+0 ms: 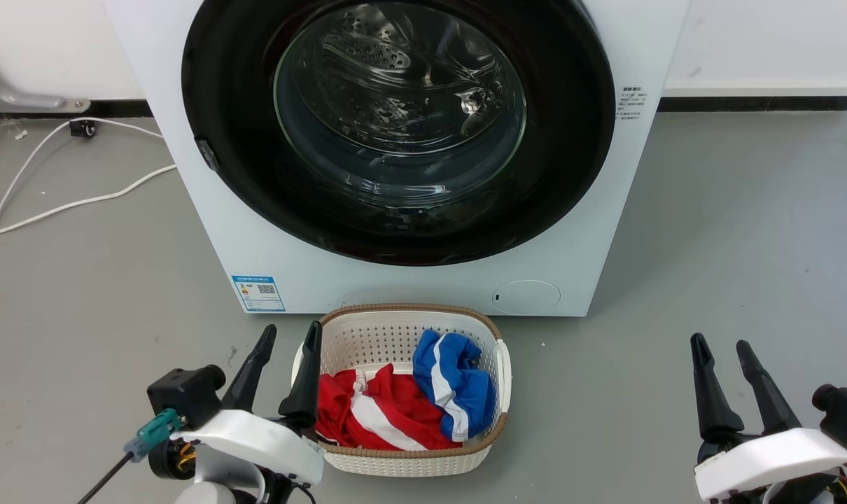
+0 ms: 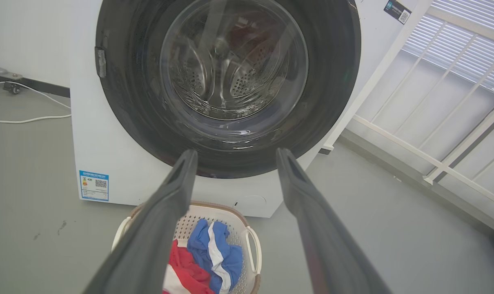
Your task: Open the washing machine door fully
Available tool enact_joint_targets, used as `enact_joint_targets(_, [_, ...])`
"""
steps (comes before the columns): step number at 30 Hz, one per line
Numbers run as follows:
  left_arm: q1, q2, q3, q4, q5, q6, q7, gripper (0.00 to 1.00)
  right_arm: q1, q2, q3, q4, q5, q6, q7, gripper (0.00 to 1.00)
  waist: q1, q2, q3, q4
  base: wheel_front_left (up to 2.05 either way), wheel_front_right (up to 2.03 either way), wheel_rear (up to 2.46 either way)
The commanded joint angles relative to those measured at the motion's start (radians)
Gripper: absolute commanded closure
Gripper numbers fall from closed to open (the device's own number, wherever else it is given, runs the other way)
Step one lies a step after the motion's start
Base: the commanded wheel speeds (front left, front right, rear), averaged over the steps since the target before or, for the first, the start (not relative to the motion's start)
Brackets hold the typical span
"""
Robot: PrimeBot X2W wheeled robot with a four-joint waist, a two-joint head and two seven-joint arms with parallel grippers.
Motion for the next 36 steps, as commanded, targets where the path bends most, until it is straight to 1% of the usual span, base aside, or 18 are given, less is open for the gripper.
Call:
enact_joint_targets(1, [-0.015,0.007,-0.008,-0.005,0.031,0.002,-0.011,0.00,0.007,0.001,0.000,-0.018,-0.033,0.002,-0.005,0.00,0.0000,-0.0001,0.000,0.000,0.00,0.00,0.00])
enact_joint_targets(13, [-0.018,0.019,-0.021,0.014,0.154,0.022,-0.041,0.00,0.013,0.001,0.005,-0.043,-0.163,0.002,-0.004,0.00,0.0000,-0.0001,0.004,0.000,0.00,0.00,0.00])
enact_joint_targets(26, [-0.016,0.028,-0.008,0.024,0.242,0.043,-0.067,0.00,0.020,0.002,0.005,-0.053,-0.272,0.002,0.000,0.00,0.0000,-0.0001,0.008,0.001,0.00,0.00,0.00])
enact_joint_targets(36, [-0.013,0.023,-0.005,0.026,0.298,0.039,-0.088,0.00,0.032,0.002,0.006,-0.064,-0.344,0.001,-0.005,0.00,0.0000,-0.0001,0.009,0.006,0.00,0.00,0.00])
